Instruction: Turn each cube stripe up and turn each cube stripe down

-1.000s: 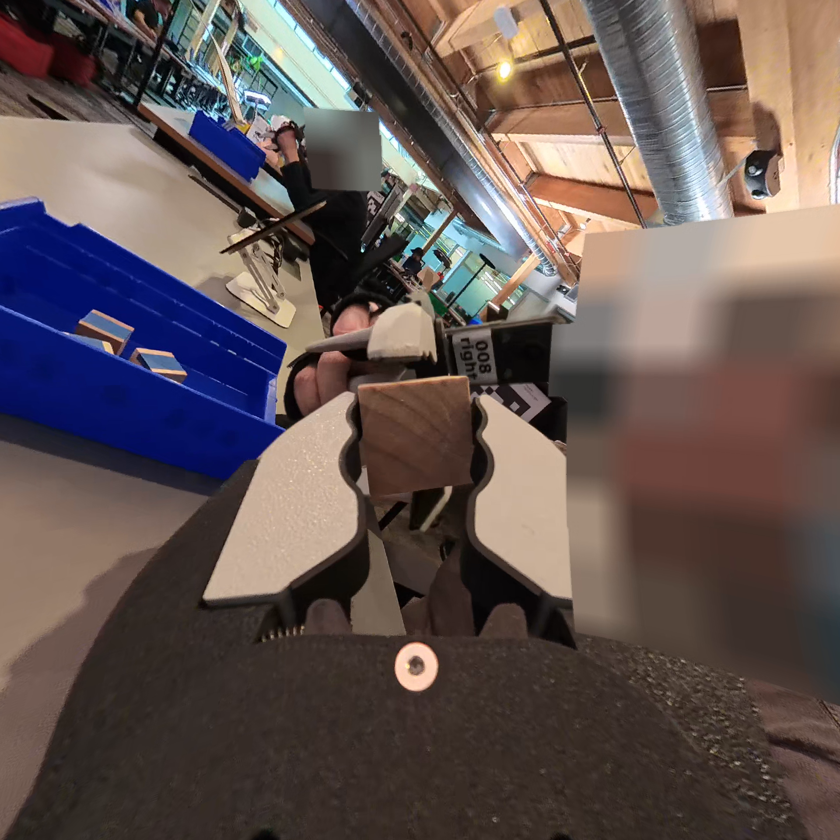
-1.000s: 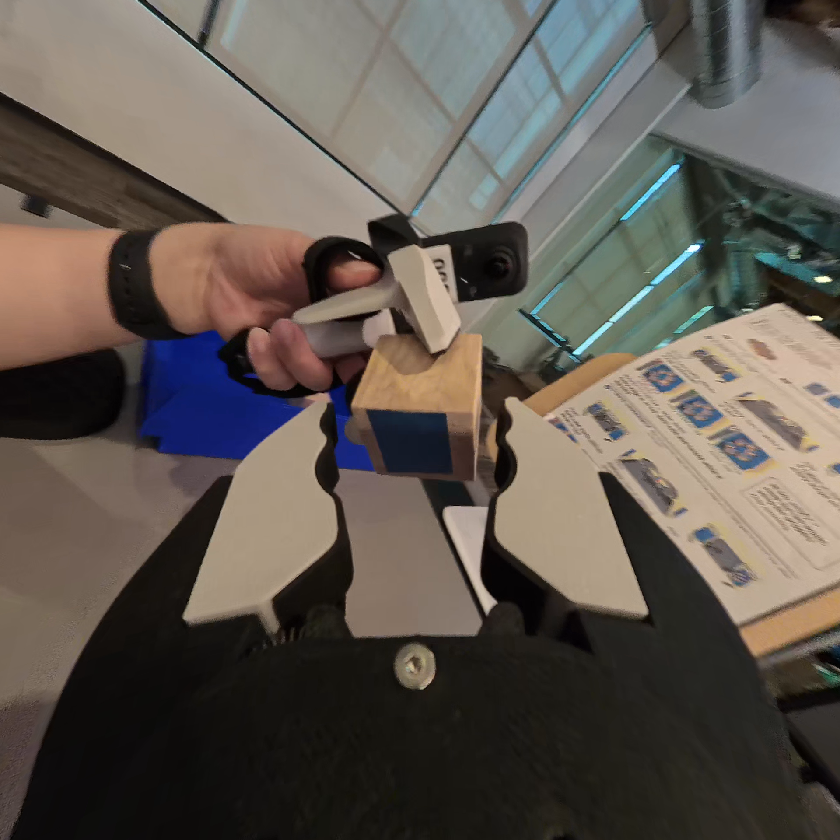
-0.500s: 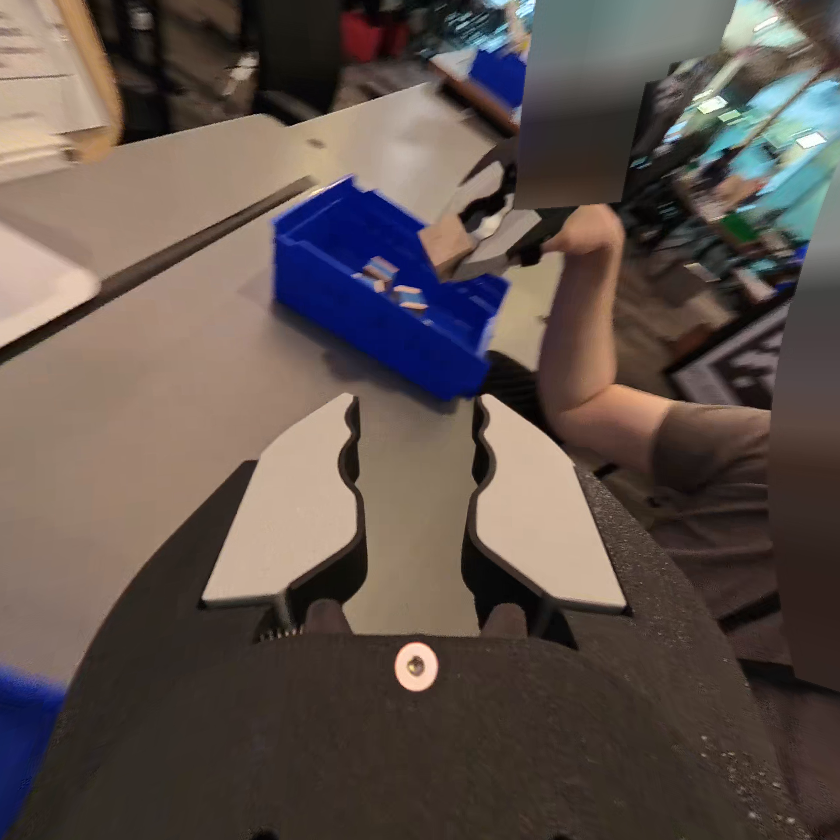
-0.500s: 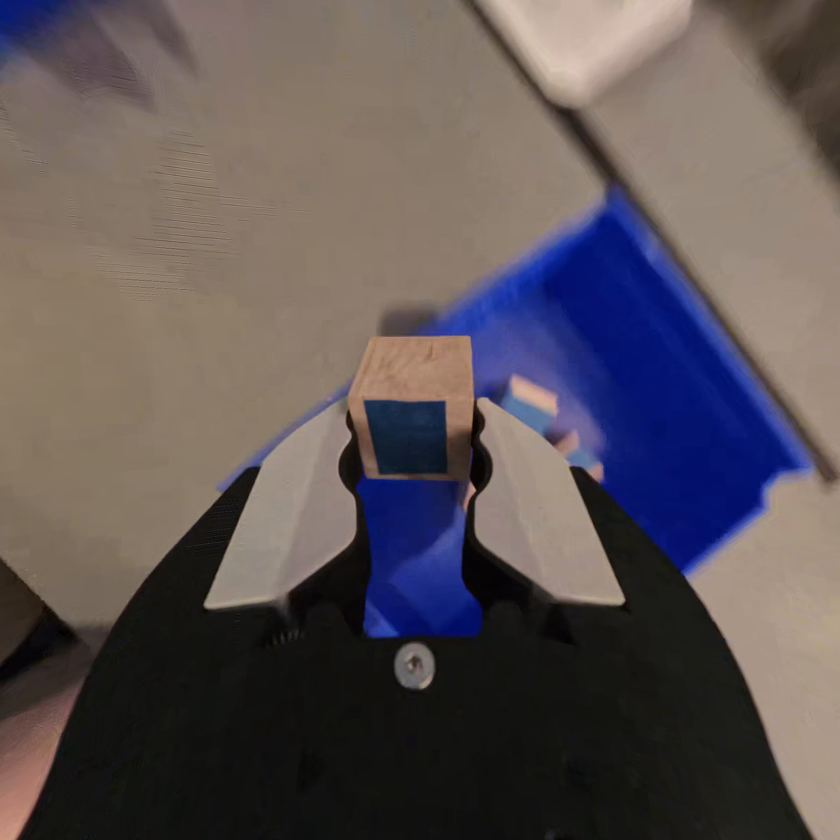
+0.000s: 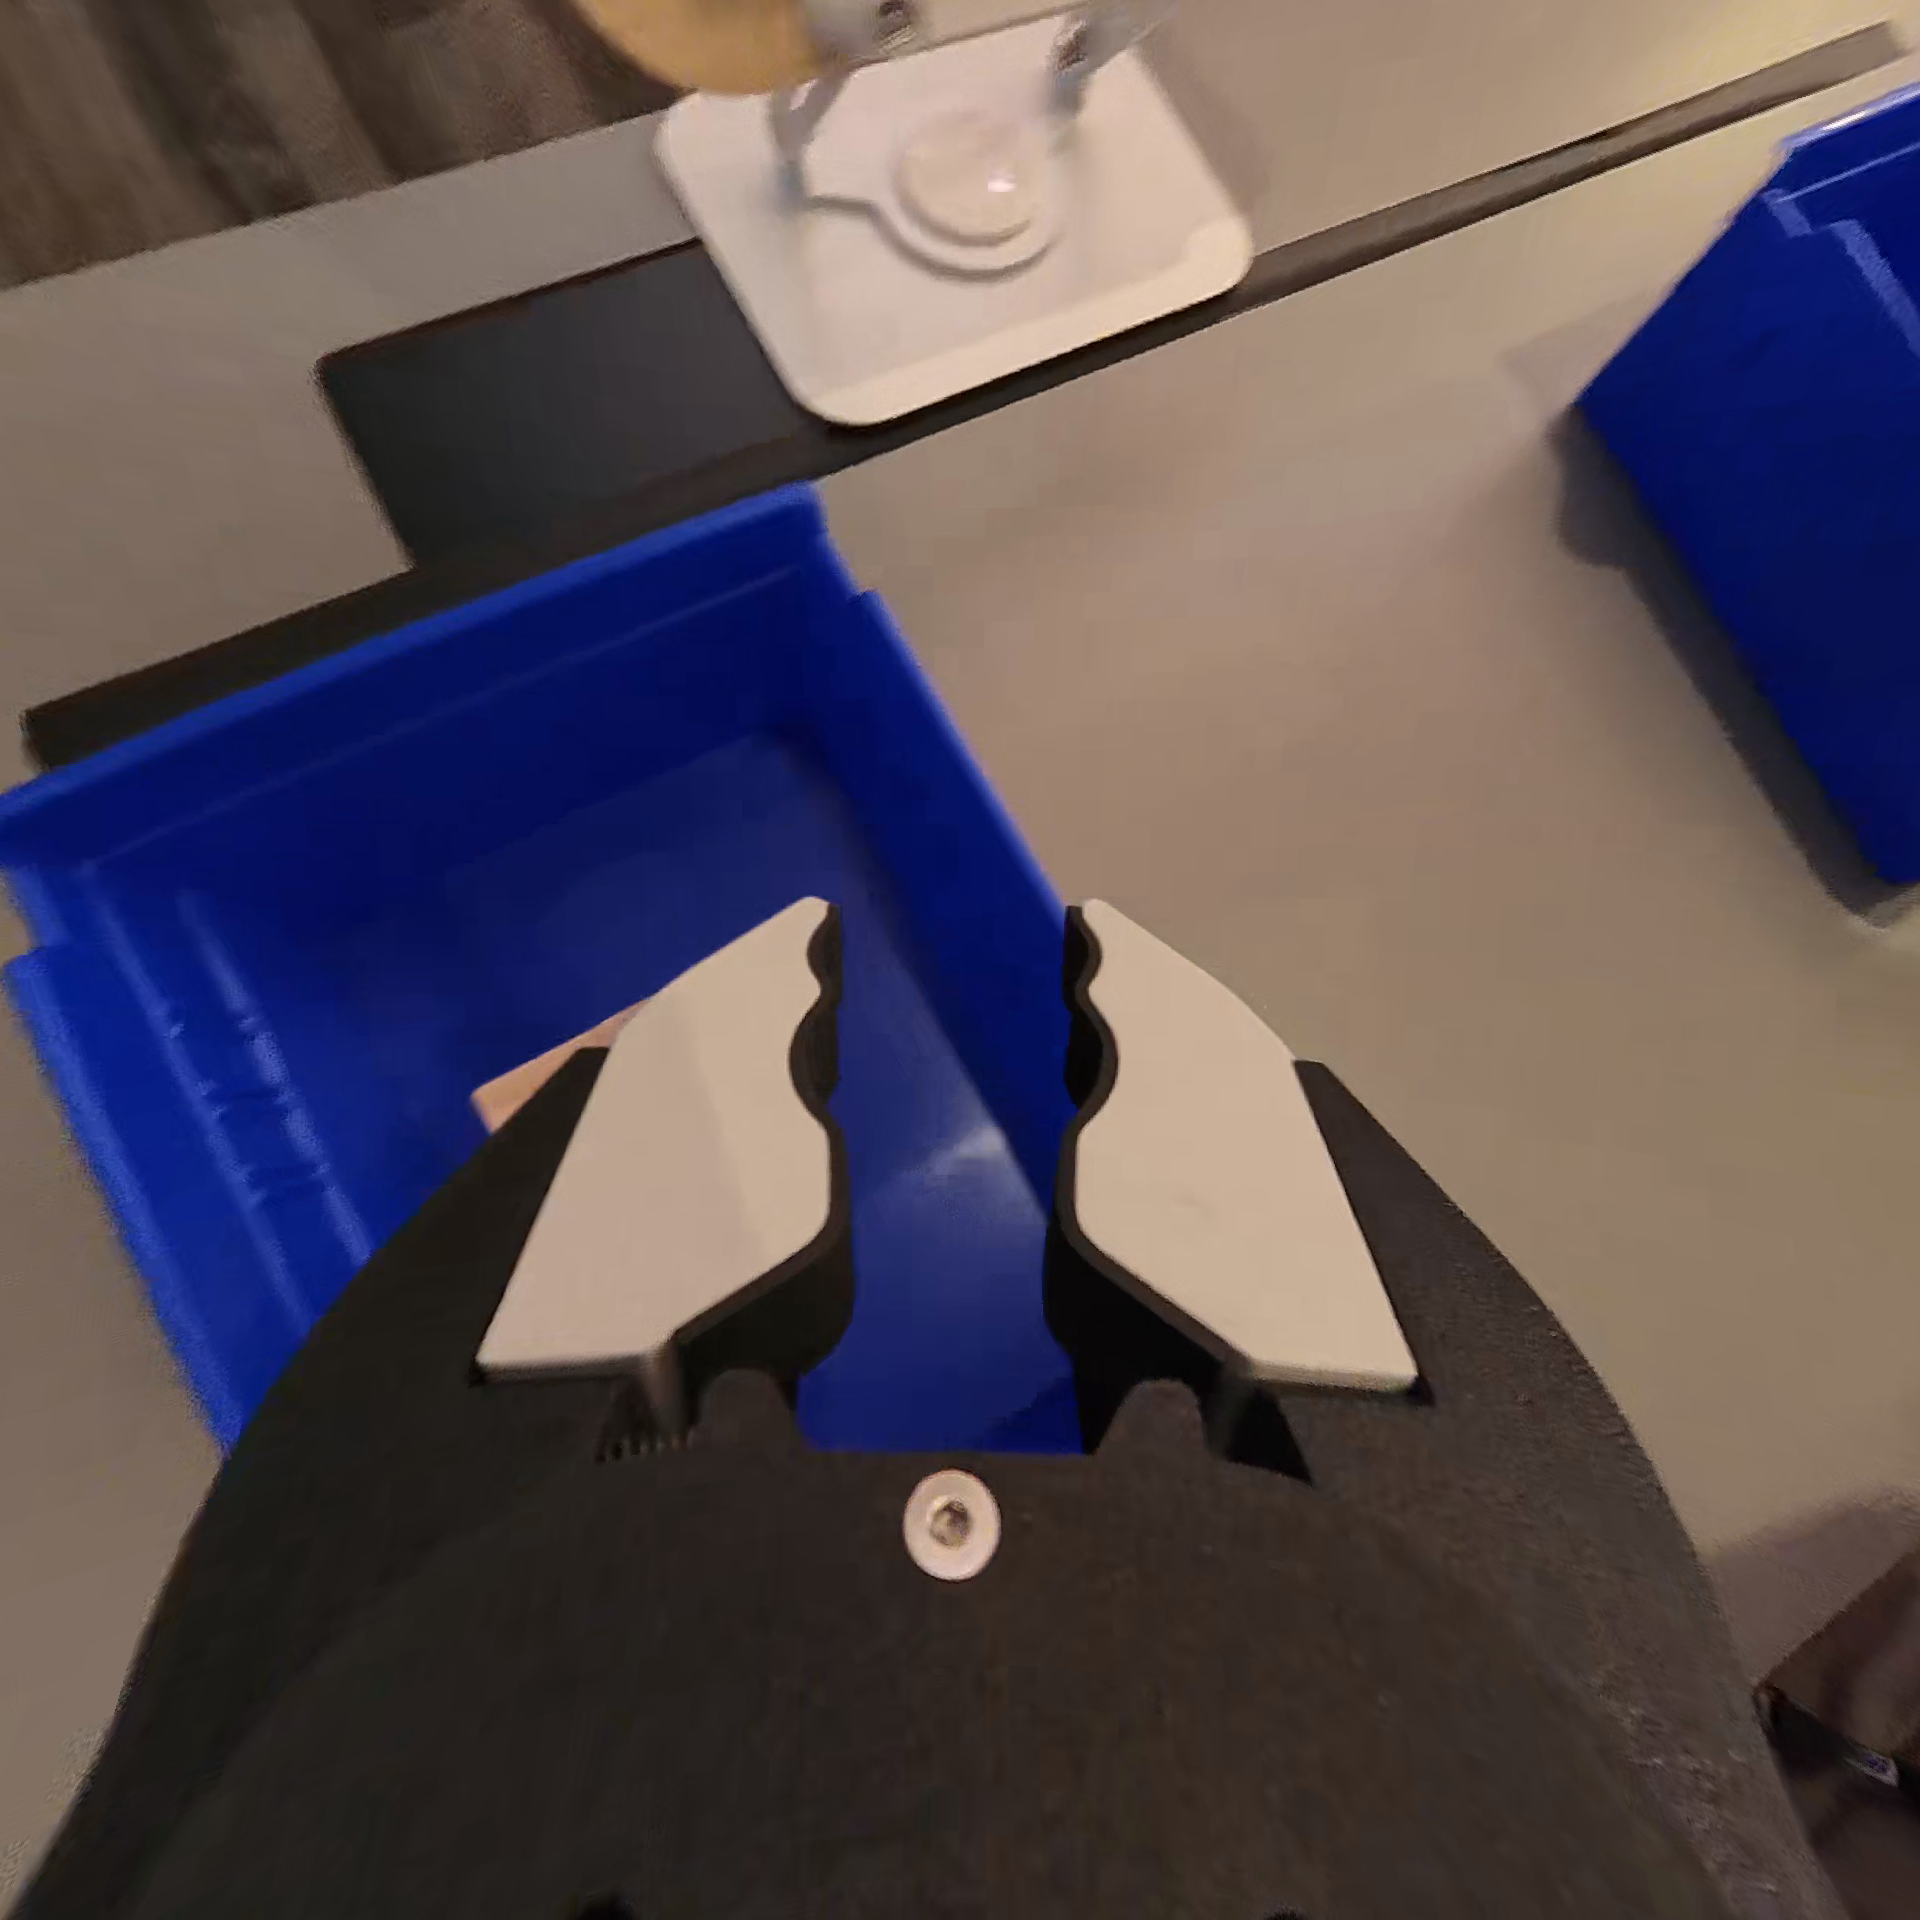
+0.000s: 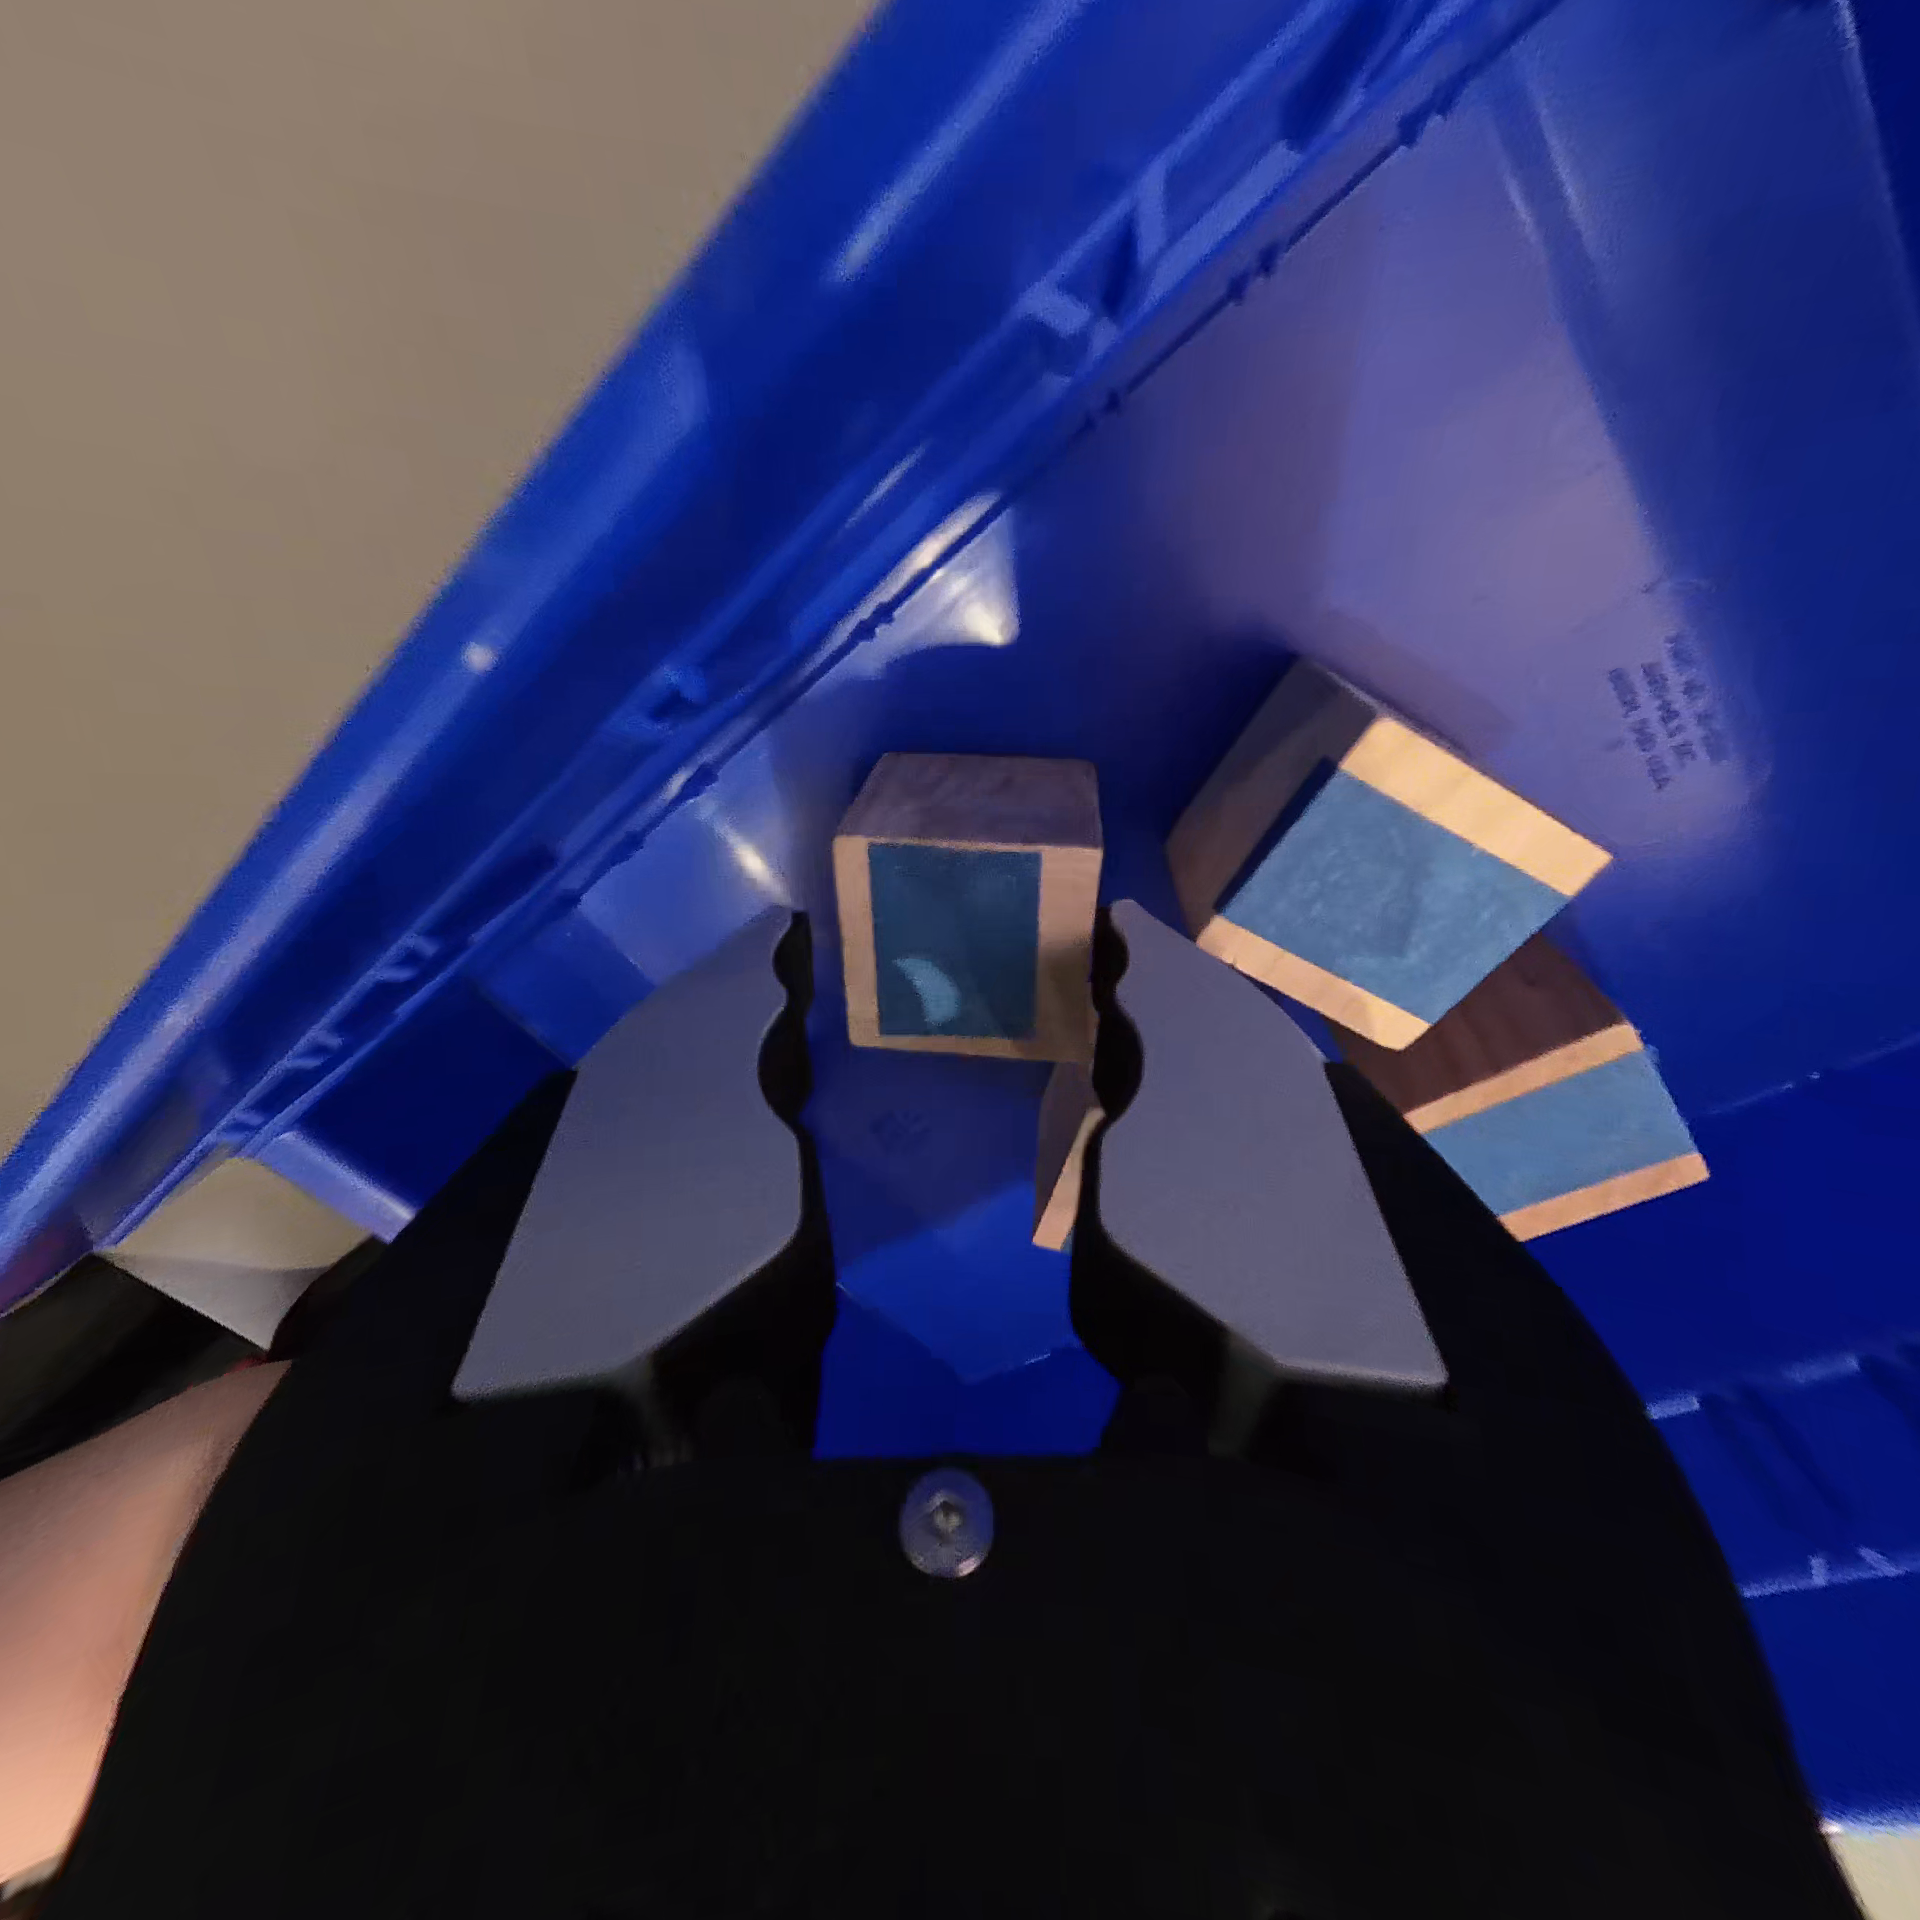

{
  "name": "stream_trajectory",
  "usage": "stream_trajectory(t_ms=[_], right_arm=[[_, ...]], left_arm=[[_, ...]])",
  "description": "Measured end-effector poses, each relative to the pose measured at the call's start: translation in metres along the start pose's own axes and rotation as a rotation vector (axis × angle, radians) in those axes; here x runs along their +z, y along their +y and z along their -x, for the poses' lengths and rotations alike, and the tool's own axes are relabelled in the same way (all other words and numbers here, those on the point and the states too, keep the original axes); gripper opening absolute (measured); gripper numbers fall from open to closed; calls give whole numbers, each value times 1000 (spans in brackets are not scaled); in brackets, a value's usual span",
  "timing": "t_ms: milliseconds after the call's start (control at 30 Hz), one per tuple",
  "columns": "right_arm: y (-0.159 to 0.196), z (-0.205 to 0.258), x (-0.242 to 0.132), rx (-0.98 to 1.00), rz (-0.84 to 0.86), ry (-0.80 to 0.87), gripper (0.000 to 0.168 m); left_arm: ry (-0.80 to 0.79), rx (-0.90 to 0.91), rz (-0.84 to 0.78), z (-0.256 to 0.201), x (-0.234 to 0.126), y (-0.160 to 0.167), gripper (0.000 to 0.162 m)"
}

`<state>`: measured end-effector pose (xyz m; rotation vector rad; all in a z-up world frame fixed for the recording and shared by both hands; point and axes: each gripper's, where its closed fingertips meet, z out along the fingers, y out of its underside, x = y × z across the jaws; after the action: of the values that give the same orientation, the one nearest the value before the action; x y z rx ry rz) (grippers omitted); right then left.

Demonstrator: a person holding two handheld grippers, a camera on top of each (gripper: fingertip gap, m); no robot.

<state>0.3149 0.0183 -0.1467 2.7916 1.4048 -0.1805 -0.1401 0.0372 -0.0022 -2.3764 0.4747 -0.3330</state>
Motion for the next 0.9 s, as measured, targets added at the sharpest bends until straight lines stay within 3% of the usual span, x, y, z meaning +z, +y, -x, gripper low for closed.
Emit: stream_trajectory(t_ms=[267, 500, 700, 800, 900], right_arm=[[-11, -11, -87, 4, -394, 174, 59], [-15, -15, -102, -9, -453, 233, 58], [-21, -9, -88, -60, -397, 212, 58], [-24, -5, -84, -84, -390, 192, 59], [-25, -3, -80, -87, -383, 172, 58]], left_arm=[[-125, -156, 150, 61, -9, 49, 42], [-151, -245, 275, 76, 14, 72, 46], [-241, 23, 306, 98, 41, 73, 50], [-182, 223, 350, 87, 49, 81, 52], [-148, 352, 360, 71, 53, 69, 53]])
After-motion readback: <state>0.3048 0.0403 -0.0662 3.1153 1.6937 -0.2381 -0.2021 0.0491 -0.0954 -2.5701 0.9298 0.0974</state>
